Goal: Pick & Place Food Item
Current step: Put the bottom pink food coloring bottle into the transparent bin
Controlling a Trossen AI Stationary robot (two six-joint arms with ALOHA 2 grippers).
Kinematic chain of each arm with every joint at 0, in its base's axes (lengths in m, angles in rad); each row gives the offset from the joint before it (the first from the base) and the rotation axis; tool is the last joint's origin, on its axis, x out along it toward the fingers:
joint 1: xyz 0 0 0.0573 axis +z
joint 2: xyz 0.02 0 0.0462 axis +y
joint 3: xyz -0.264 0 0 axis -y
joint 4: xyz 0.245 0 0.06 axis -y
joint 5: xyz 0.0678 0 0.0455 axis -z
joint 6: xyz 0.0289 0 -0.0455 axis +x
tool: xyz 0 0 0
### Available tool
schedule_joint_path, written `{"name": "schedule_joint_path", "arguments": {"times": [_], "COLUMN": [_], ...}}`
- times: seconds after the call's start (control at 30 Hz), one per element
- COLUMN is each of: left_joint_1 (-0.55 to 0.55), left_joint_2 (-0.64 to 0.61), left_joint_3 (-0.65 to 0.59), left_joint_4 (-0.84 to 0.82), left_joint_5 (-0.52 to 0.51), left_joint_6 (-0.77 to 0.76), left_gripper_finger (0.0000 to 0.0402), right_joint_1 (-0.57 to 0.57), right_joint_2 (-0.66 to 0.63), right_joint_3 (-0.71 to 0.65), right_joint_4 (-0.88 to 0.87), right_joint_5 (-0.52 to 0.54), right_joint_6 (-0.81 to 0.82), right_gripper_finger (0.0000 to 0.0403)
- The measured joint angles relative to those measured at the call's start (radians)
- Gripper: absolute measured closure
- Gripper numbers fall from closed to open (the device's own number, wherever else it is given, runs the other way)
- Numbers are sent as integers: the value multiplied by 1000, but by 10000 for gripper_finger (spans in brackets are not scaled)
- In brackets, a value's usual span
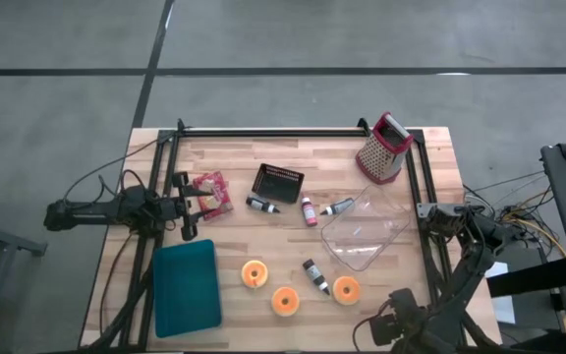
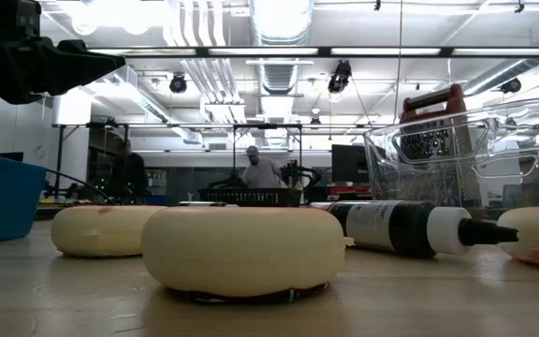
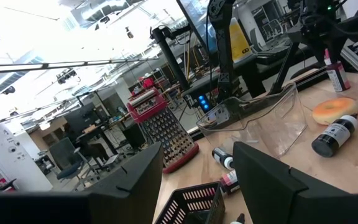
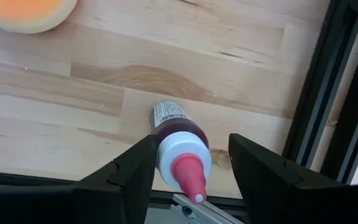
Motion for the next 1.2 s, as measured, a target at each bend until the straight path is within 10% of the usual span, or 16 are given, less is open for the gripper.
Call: {"name": "schedule_joint_path", "arguments": {"times": [0.5,1.2], "left_joint_1": [0,0], "left_joint_2": [0,0], "left_joint_3": [0,0], "left_joint_4": [0,0], "left_joint_5": [0,0], "left_joint_6": [0,0], "left_gripper_finger": [202,202], "right_joint_1": [0,1], "right_joint_2": [0,-34], "right_joint_3": [0,0], "right_joint_4": [11,16], "right_joint_5": [-1,6], "right_joint_6": [-11,-8], "right_gripper_finger": [289,282]}}
